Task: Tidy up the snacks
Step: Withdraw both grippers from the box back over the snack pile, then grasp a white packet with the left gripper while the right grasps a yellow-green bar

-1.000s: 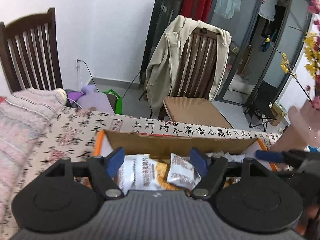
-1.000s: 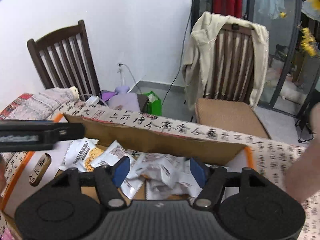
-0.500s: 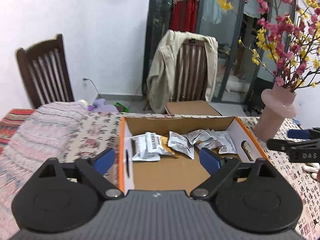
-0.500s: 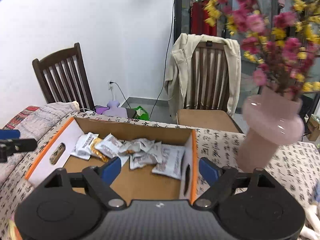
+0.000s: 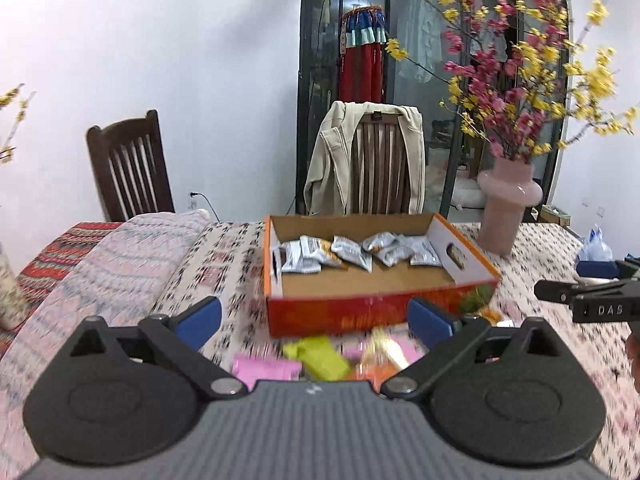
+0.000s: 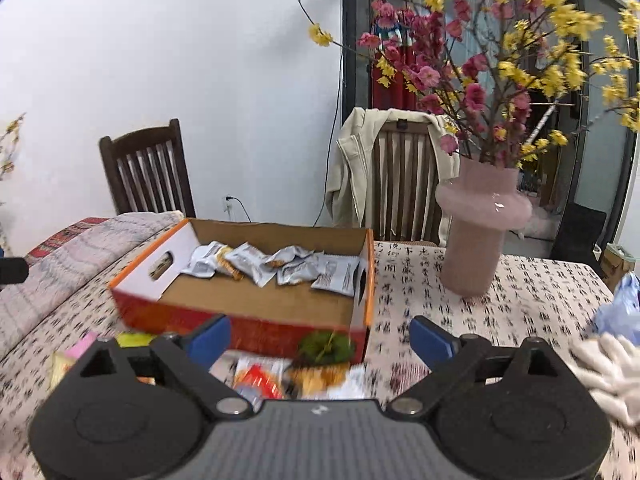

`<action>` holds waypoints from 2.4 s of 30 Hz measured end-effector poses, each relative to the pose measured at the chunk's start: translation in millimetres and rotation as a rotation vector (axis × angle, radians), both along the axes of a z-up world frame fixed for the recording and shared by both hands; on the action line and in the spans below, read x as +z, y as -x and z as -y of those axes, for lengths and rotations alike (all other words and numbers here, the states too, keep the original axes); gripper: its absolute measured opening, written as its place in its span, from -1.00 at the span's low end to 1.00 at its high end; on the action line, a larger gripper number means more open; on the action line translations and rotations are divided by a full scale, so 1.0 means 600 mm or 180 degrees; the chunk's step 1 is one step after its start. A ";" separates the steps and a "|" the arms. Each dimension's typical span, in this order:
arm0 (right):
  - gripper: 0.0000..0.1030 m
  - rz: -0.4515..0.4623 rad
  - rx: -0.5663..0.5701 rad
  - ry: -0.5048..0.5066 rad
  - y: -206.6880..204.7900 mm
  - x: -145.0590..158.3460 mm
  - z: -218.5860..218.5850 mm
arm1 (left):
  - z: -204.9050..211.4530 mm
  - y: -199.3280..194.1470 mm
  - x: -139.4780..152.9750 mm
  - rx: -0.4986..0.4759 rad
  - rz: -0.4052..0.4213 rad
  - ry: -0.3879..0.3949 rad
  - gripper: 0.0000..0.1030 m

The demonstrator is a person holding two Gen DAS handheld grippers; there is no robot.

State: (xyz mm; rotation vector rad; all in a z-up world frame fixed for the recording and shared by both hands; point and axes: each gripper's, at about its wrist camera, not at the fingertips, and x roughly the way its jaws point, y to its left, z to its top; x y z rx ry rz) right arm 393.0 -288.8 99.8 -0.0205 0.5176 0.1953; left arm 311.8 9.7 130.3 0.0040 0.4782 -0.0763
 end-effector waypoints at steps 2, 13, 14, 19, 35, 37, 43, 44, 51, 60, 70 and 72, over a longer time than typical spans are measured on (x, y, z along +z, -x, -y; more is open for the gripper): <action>0.88 0.0050 0.0034 -0.0034 0.039 -0.009 -0.002 | 0.001 0.034 -0.014 -0.0001 0.0029 -0.0040 1.00; 0.92 0.0235 0.0189 -0.0075 0.223 -0.066 -0.032 | -0.001 0.214 -0.109 -0.0031 0.0173 0.0167 1.00; 0.92 0.0247 0.0210 -0.0091 0.243 -0.075 -0.037 | -0.001 0.230 -0.118 -0.0034 0.0180 0.0180 1.00; 0.92 0.0265 0.0321 -0.0098 0.324 -0.112 -0.060 | -0.001 0.291 -0.153 -0.0016 0.0127 0.0201 1.00; 1.00 0.0238 0.0511 0.0076 0.496 -0.204 -0.053 | 0.032 0.373 -0.219 -0.0192 -0.0185 0.0199 1.00; 1.00 0.0270 0.0461 0.0097 0.504 -0.207 -0.045 | 0.044 0.374 -0.222 -0.0260 -0.0193 0.0160 1.00; 1.00 0.0330 0.0305 -0.0033 0.517 -0.210 -0.011 | 0.080 0.356 -0.222 -0.0416 -0.0279 0.0154 1.00; 1.00 0.0336 0.0283 -0.0047 0.517 -0.211 -0.006 | 0.086 0.350 -0.222 -0.0446 -0.0303 0.0166 1.00; 0.96 0.0315 0.0246 -0.0168 0.499 -0.208 0.018 | 0.114 0.312 -0.220 -0.0538 -0.0414 0.0220 1.00; 0.77 0.0226 0.0149 -0.0166 0.444 -0.193 0.031 | 0.135 0.220 -0.211 -0.0454 -0.0622 0.0337 1.00; 0.75 0.0125 0.0087 -0.0075 0.339 -0.157 0.044 | 0.194 0.066 -0.213 -0.0367 -0.0615 0.0095 0.98; 0.75 0.0098 0.0087 -0.0051 0.317 -0.153 0.045 | 0.202 0.044 -0.225 -0.0359 -0.0675 -0.0010 0.98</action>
